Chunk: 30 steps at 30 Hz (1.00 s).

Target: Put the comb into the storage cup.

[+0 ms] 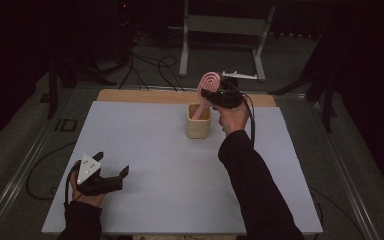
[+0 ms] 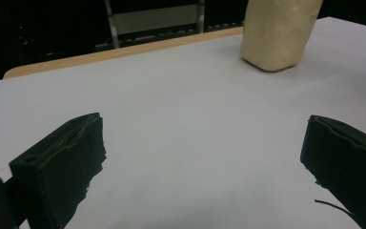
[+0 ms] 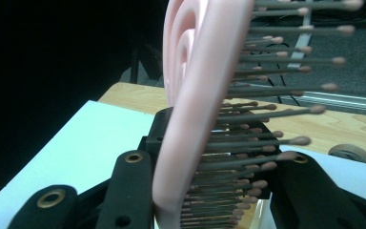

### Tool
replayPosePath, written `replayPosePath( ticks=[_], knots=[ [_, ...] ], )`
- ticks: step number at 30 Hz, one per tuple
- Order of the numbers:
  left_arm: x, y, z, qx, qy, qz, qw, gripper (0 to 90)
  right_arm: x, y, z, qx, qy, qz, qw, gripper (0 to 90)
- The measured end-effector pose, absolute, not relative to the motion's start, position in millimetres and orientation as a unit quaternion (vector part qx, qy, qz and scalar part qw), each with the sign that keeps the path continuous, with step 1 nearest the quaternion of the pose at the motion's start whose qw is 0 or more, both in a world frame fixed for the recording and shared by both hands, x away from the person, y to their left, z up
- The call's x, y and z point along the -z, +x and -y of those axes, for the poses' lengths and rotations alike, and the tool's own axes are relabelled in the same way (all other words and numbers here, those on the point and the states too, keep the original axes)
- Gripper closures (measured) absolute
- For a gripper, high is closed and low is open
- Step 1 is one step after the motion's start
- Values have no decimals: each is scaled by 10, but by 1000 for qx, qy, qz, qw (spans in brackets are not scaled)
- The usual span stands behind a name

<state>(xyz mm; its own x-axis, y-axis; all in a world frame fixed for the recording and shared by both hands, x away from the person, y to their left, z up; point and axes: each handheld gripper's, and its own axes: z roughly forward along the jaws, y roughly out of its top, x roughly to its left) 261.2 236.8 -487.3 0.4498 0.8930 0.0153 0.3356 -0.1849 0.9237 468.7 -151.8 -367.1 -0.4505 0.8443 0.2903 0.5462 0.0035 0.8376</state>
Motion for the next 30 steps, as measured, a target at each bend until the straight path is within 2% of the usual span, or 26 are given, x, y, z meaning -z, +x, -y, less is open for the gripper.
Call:
replayPosePath(
  ticks=[30],
  knots=[
    [4874, 2613, -2369, -297, 710, -433, 470, 17, 3839, 4730, 1463, -483, 507, -699, 147, 628]
  ],
)
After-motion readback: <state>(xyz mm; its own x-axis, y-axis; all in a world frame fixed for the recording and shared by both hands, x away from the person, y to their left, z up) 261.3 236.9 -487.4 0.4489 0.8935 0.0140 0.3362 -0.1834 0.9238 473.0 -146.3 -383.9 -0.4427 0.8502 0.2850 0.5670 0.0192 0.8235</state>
